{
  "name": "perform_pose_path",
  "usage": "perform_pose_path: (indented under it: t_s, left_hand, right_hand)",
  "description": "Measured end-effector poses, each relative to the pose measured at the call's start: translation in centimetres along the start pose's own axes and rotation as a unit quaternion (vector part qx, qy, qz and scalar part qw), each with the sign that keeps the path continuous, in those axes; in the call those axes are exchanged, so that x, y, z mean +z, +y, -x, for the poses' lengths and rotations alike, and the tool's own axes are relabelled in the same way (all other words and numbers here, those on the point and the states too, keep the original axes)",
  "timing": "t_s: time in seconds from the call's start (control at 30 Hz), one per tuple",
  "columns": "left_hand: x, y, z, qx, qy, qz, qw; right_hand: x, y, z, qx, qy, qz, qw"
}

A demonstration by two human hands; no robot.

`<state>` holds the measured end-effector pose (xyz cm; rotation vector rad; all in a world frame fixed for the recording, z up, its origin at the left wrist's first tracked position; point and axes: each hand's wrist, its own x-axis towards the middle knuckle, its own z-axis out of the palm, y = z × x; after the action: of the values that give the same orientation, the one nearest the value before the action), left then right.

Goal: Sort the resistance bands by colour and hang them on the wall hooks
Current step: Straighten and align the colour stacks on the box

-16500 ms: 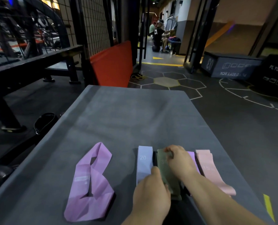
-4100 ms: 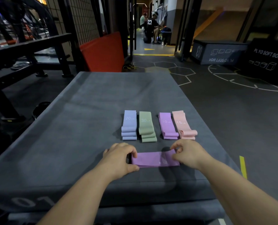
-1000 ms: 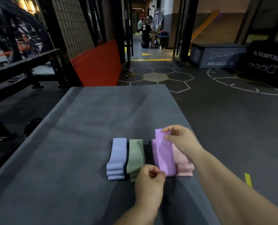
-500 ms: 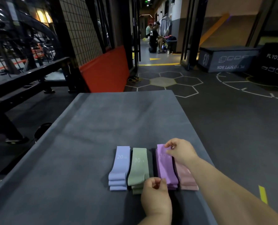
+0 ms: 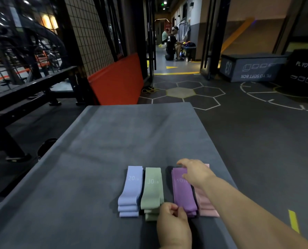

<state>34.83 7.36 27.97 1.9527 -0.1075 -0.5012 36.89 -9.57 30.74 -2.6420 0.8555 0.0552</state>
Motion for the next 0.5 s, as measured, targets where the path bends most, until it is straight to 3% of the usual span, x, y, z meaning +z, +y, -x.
perform_pose_path:
  t_s: [0.5]
  left_hand:
    - [0.09,-0.17,0.10,-0.010,0.004,-0.022,1.000]
  right_hand:
    - [-0.18,-0.89,-0.04,0.006,-0.017,0.046,0.999]
